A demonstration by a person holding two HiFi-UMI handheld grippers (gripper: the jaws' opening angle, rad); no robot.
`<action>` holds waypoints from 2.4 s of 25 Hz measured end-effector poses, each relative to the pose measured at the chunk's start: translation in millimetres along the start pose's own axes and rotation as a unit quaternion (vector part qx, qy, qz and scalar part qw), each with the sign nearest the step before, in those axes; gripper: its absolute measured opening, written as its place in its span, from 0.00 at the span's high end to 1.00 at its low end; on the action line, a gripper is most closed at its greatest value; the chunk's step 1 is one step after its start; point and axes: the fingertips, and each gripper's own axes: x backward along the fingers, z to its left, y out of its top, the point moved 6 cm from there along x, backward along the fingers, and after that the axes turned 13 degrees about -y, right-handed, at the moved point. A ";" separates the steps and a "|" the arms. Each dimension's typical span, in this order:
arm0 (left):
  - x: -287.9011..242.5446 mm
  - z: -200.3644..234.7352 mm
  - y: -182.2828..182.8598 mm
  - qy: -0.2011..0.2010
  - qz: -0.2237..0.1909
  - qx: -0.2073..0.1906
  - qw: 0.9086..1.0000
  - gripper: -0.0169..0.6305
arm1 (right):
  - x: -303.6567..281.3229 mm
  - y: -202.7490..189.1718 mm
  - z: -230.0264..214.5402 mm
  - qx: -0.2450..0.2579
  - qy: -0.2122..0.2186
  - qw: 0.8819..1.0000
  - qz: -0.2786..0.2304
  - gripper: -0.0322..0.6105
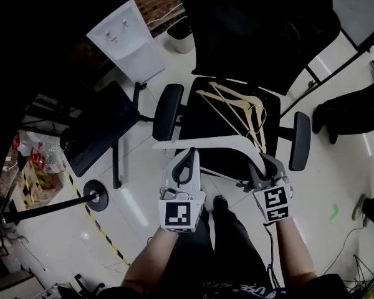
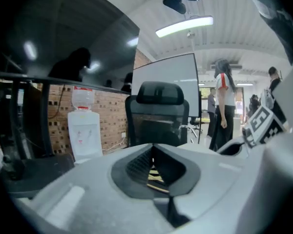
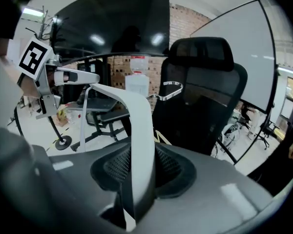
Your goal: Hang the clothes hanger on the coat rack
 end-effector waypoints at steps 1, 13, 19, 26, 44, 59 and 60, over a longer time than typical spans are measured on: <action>11.3 -0.8 12.0 0.014 -0.008 -0.001 1.000 0.97 | 6.0 12.0 2.0 0.012 0.015 1.000 -0.009 0.77; 157.4 19.6 96.2 0.209 -0.058 -0.032 0.976 0.97 | 27.6 154.3 79.1 0.129 0.176 0.966 -0.137 0.77; 229.9 11.9 112.9 0.301 -0.073 -0.020 0.951 0.97 | 49.9 204.2 132.9 0.180 0.261 0.928 -0.196 0.77; 307.5 -2.1 131.1 0.392 -0.089 -0.039 0.915 0.97 | 85.9 248.9 226.5 0.235 0.366 0.856 -0.280 0.77; 442.9 -11.5 156.8 0.524 -0.131 -0.054 0.840 0.97 | 161.0 315.7 374.4 0.281 0.449 0.757 -0.384 0.77; 635.7 56.1 148.4 0.589 -0.166 -0.078 0.787 0.97 | 239.3 370.8 579.9 0.310 0.445 0.708 -0.453 0.77; 645.0 59.3 148.1 0.590 -0.174 -0.084 0.784 0.97 | 242.8 374.3 589.0 0.311 0.443 0.707 -0.455 0.77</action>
